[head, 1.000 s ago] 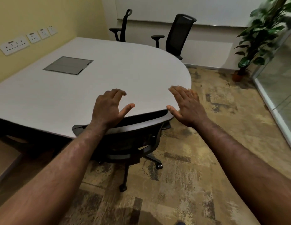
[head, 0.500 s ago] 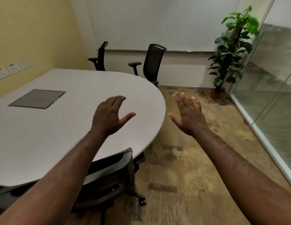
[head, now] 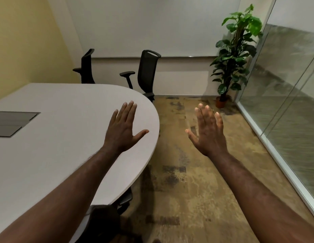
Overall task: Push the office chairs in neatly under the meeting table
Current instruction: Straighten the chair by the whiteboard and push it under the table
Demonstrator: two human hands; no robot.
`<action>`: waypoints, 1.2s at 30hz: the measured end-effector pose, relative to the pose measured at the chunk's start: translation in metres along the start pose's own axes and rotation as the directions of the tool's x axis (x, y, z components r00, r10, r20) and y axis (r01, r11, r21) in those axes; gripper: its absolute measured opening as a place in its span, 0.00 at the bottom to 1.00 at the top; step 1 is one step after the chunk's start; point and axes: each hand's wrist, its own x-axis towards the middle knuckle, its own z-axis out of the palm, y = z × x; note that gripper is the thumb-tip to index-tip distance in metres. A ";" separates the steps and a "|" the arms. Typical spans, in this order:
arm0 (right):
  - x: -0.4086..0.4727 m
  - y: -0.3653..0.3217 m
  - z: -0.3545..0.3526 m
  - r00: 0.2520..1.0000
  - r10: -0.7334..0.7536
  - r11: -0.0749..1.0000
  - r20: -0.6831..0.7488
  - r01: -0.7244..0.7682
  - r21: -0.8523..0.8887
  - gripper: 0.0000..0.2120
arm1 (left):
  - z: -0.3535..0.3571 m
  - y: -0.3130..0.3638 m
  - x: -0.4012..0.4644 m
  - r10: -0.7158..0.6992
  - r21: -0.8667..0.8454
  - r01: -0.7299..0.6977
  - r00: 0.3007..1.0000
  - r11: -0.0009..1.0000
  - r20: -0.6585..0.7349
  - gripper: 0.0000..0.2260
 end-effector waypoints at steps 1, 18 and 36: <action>0.008 0.007 0.008 1.000 -0.001 1.000 0.004 0.001 -0.003 0.39 | 0.011 0.001 0.012 -0.004 0.003 0.004 1.000 1.000 -0.002 0.42; 0.179 0.120 0.142 0.991 -0.021 0.998 0.135 0.012 0.070 0.39 | 0.170 -0.007 0.193 -0.065 -0.071 0.076 0.988 0.995 0.141 0.41; 0.374 0.286 0.291 0.971 -0.142 0.971 0.195 0.098 0.216 0.40 | 0.326 0.036 0.365 -0.318 -0.018 0.327 0.930 0.945 0.186 0.41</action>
